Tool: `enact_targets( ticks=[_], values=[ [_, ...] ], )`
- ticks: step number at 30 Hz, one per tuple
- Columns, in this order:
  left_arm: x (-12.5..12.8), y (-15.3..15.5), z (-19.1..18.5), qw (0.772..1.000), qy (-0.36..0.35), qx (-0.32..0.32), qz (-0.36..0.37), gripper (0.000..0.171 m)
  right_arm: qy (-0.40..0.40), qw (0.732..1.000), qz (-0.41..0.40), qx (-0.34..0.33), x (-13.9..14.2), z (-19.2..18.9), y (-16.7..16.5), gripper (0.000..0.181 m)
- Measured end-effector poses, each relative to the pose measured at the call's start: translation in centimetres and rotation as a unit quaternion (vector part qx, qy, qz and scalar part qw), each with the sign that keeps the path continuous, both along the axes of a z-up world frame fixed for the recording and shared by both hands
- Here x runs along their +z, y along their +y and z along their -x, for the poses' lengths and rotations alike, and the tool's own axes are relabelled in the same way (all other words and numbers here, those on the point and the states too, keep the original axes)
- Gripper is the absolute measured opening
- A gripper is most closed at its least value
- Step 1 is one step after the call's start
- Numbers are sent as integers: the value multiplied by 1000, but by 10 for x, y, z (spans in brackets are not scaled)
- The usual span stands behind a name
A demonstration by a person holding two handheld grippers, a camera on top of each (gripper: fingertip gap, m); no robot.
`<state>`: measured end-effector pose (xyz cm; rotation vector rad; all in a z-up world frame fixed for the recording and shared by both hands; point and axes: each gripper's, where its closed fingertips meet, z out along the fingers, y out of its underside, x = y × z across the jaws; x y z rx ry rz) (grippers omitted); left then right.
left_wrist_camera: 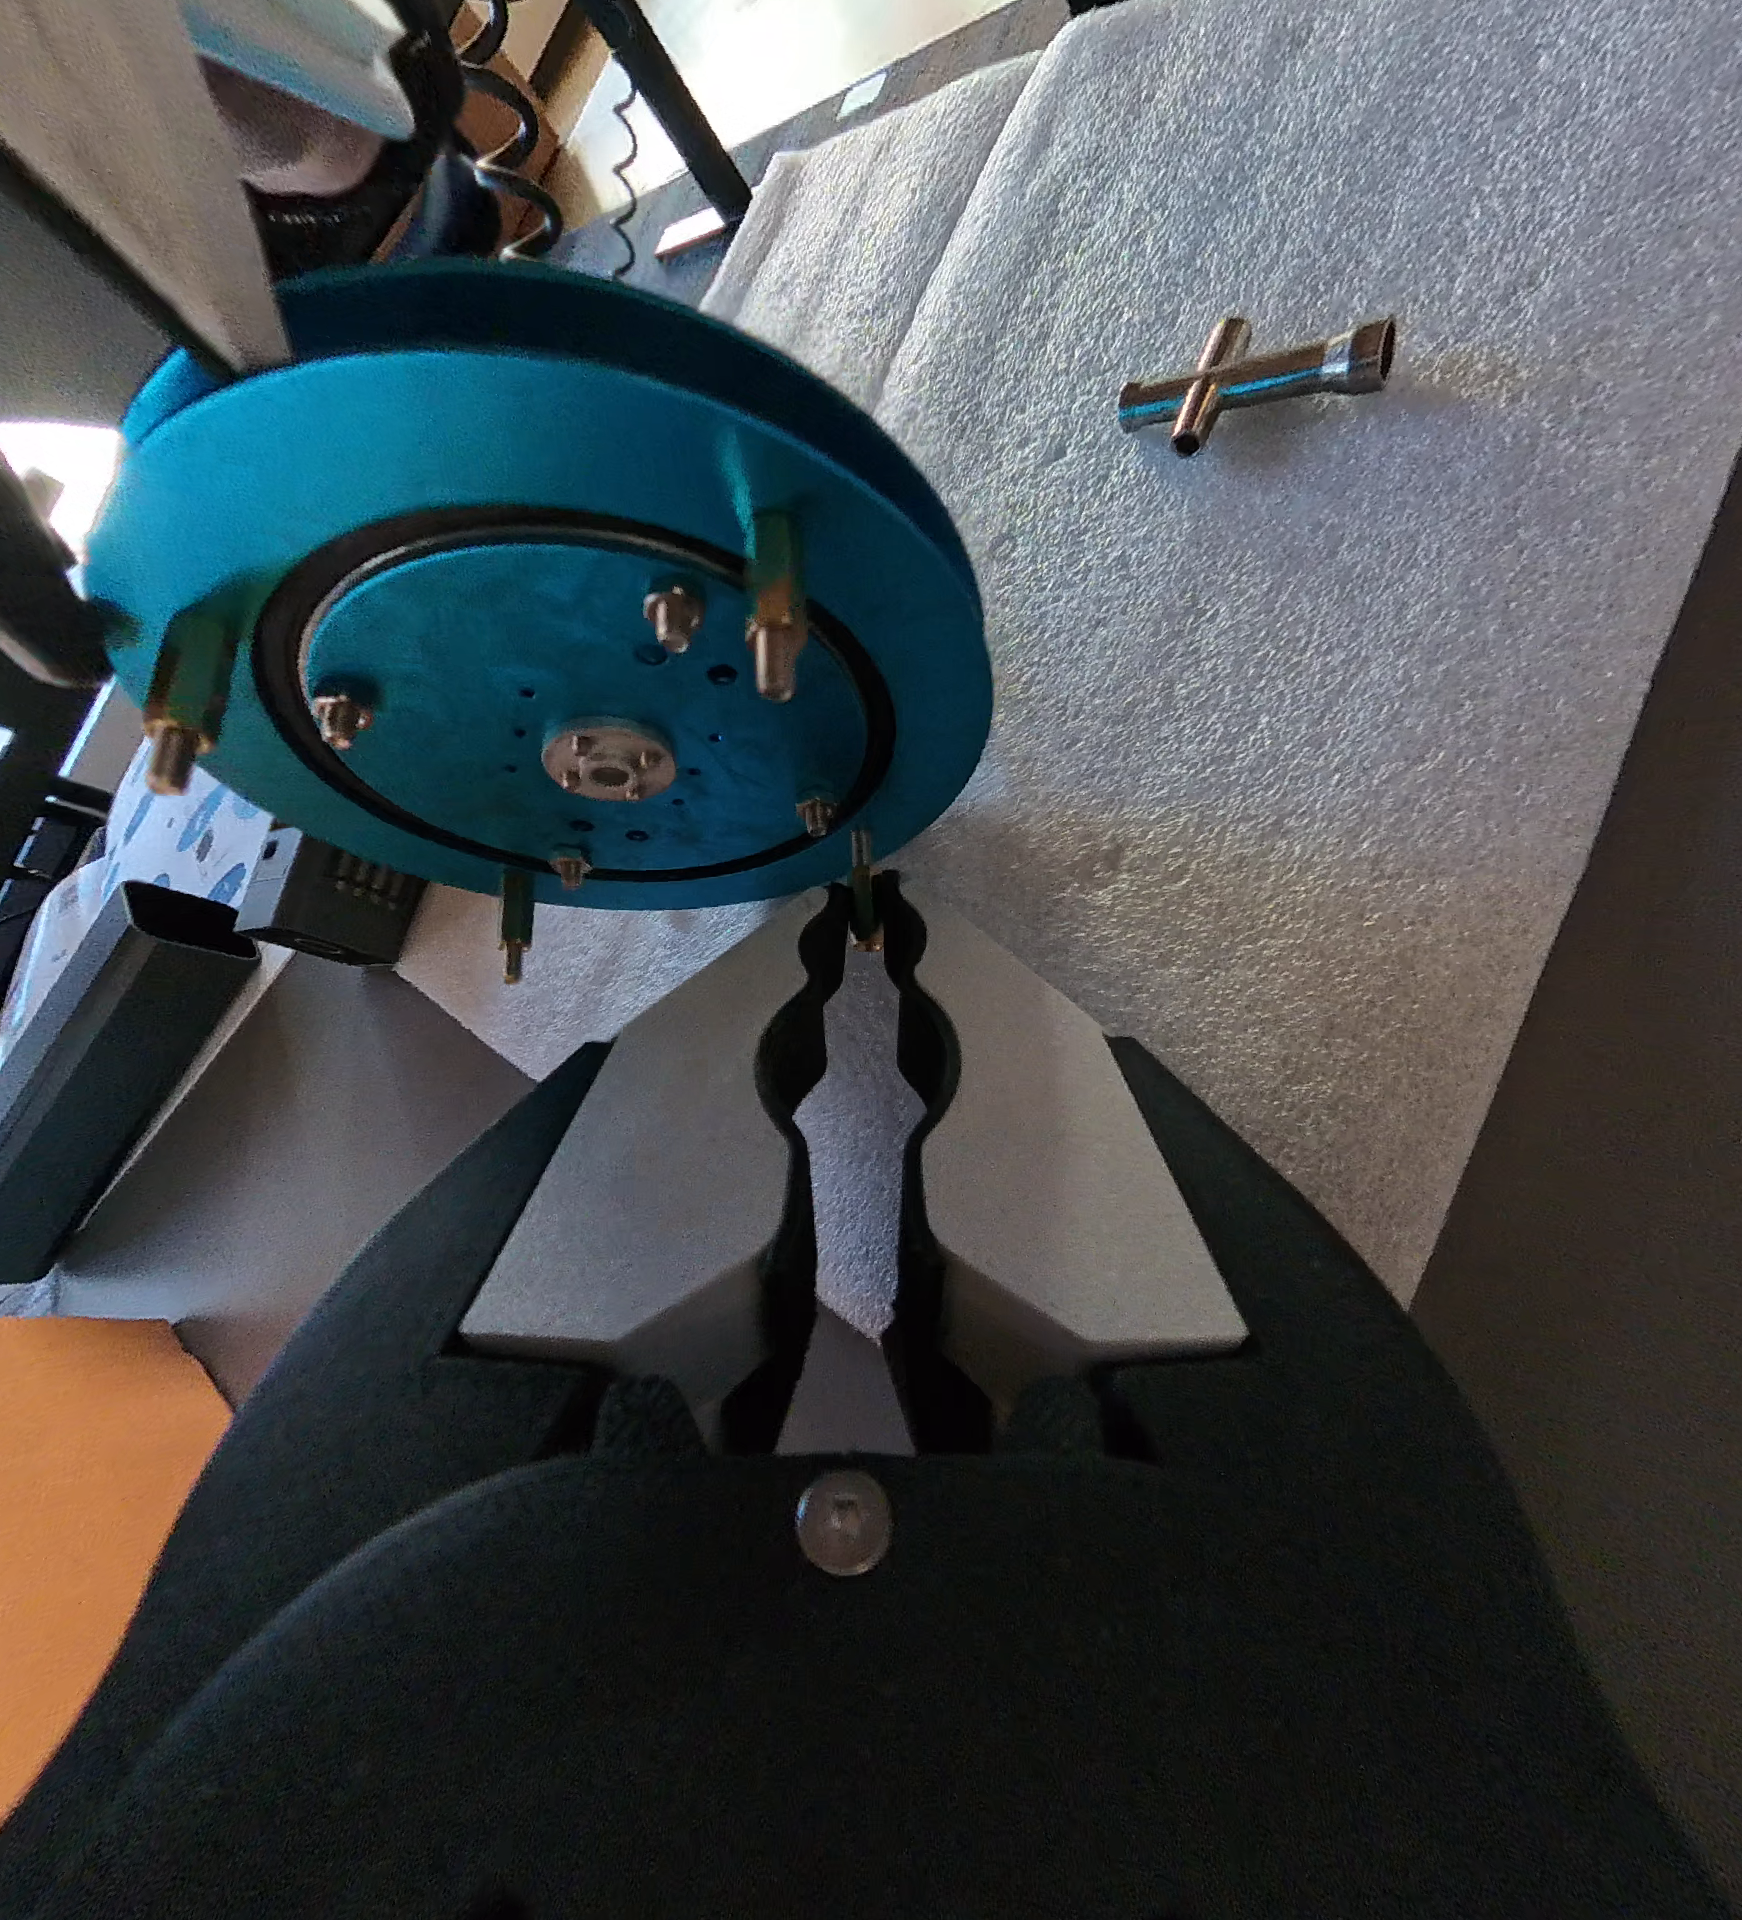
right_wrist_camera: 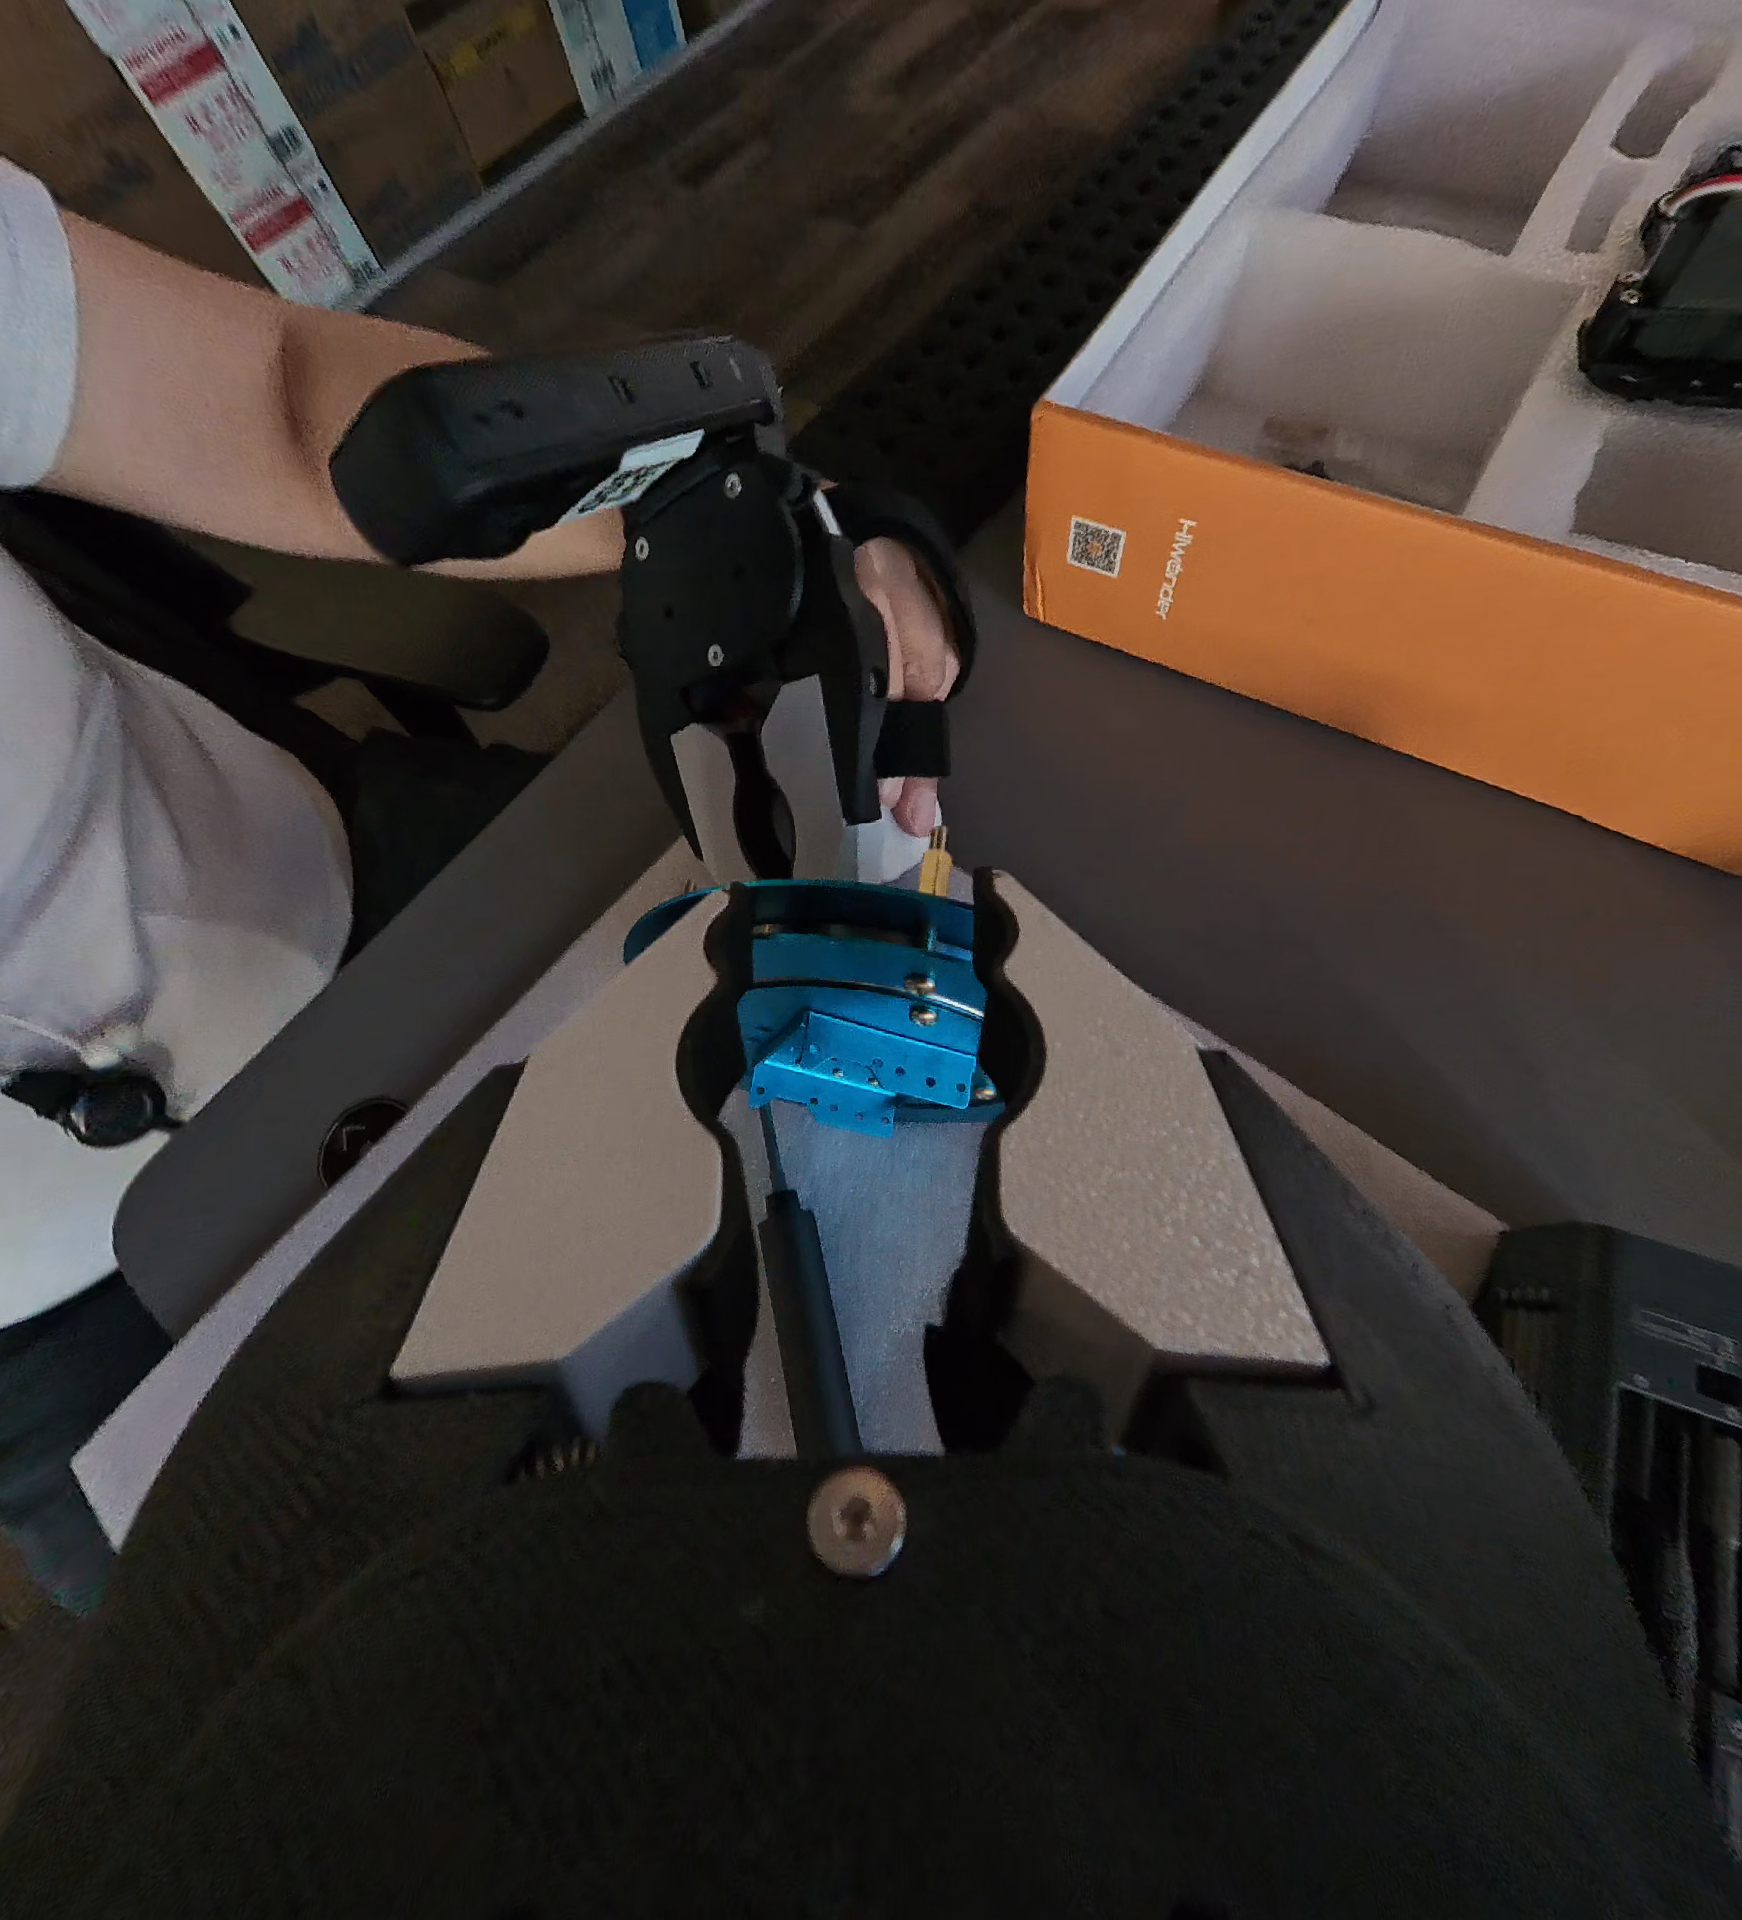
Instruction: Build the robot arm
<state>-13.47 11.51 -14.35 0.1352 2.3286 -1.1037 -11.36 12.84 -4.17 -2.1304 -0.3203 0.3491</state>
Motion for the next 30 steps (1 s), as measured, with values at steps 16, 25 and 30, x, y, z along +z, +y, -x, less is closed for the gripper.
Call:
enact_targets(
  ticks=[16,25,30],
  values=[
    [-1,-2,-1,998,40,55,13,5,29,998,-57,13,1,0,-7,42],
    [0,-4,1,999,-6,43,7,5,-45,999,21,-1,0,6,-16,44],
    [0,-3,1,999,-10,42,6,4,-55,998,24,-27,1,7,-16,46]
  ],
)
